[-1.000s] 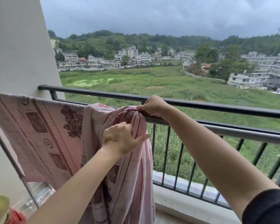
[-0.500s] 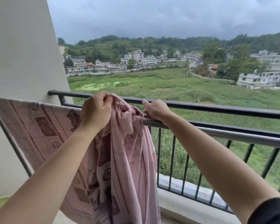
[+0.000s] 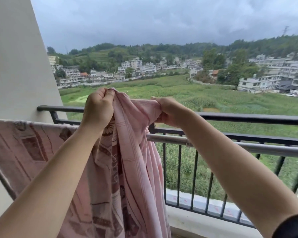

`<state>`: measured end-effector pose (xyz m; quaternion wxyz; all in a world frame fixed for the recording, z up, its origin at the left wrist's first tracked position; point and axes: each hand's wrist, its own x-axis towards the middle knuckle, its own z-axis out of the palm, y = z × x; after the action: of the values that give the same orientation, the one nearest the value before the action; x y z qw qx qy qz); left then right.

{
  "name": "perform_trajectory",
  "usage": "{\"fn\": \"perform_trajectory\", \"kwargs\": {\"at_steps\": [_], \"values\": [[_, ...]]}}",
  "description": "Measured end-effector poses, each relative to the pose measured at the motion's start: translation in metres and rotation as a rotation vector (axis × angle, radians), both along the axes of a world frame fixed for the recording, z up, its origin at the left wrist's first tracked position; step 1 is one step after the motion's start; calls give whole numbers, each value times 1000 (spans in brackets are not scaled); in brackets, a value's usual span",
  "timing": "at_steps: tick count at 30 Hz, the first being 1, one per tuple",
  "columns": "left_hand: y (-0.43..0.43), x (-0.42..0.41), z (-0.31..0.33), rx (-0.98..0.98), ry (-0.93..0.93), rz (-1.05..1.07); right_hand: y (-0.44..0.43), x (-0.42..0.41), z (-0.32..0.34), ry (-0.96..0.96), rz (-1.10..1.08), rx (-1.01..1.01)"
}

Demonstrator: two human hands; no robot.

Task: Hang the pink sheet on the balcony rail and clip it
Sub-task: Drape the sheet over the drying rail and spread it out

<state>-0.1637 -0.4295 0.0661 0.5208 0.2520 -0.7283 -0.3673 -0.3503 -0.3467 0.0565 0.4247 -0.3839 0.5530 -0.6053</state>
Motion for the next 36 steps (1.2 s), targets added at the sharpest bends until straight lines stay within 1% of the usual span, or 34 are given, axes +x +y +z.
{"fn": "perform_trajectory", "kwargs": {"at_steps": [2,3,4,5,6,7,8,9,10,11,12,14,15,16,17,19,20,21,23,24,25,27,29,31,32,33,34,35,36], "values": [[-16,5,-4,-47,-84,115,13,-8,2,100,130,80],[-23,7,-7,-29,-128,143,19,-7,1,142,196,115],[-28,8,-10,-3,-182,172,21,-3,1,145,241,120],[-31,9,-15,12,-238,212,20,3,0,104,265,92],[-30,10,-21,-17,-269,273,17,8,0,44,263,47],[-25,11,-29,-108,-241,343,15,13,2,-5,243,-1],[-14,13,-37,-269,-158,393,11,16,4,-23,217,-39],[-1,14,-45,-462,-57,396,8,17,8,-10,197,-68],[13,15,-54,-617,-14,355,5,18,13,20,188,-89],[22,14,-63,-712,-48,292,0,19,16,45,180,-103],[27,10,-70,-731,-149,242,-5,21,18,61,172,-114],[23,-2,-80,-635,-407,283,-17,28,18,77,163,-142],[16,-6,-82,-576,-460,321,-23,32,17,73,165,-162],[5,-7,-84,-530,-444,338,-27,34,16,55,161,-189],[-4,-7,-82,-484,-379,325,-31,34,14,24,153,-223],[-26,0,-75,-338,-233,235,-35,26,9,11,111,-264],[-36,5,-68,-248,-150,169,-35,21,5,98,79,-254],[-44,9,-59,-174,-50,129,-35,17,1,286,41,-212],[-53,16,-34,-100,117,128,-38,14,-9,814,-18,-53],[-53,17,-21,-107,140,147,-40,15,-12,1029,-23,24],[-50,18,-8,-142,125,171,-42,15,-13,1191,-14,64],[-39,14,8,-251,82,205,-46,12,-6,1405,12,68],[-27,6,15,-311,83,238,-50,2,8,1536,-14,110],[-13,-5,18,-306,97,283,-45,-14,23,1566,-106,164],[-5,-10,19,-308,97,306,-38,-24,31,1575,-225,145],[4,-15,19,-321,90,328,-31,-36,39,1594,-407,63],[15,-20,19,-346,79,346,-21,-47,50,1565,-592,-61],[28,-26,18,-378,66,355,-12,-57,61,1461,-711,-158],[42,-34,17,-407,54,355,-10,-69,72,1303,-776,-192]]}}
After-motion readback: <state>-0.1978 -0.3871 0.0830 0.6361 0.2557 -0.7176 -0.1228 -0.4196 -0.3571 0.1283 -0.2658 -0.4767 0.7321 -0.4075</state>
